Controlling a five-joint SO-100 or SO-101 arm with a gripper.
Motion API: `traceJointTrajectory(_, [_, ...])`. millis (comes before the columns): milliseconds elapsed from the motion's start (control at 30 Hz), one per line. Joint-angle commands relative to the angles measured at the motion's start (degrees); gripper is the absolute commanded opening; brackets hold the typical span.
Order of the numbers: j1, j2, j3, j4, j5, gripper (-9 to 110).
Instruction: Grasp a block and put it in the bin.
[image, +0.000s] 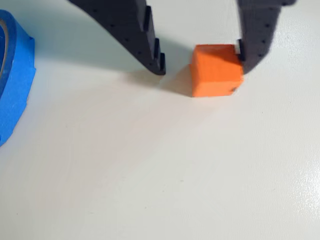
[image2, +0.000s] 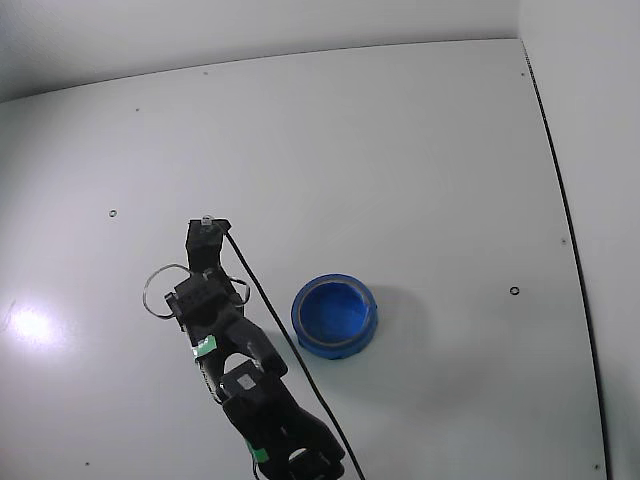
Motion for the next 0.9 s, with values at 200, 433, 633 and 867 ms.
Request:
traceJointTrajectory(200, [2.90, 4.31, -2.20, -0.79, 0.44, 0])
traceJointTrajectory(433, [13.80, 21.62, 2.55, -0.79, 10.99, 0])
traceJointTrajectory(633, [21.71, 37.62, 13.10, -0.79, 9.58, 0])
traceJointTrajectory(867, [27.07, 43.15, 25.40, -2.20, 4.57, 0])
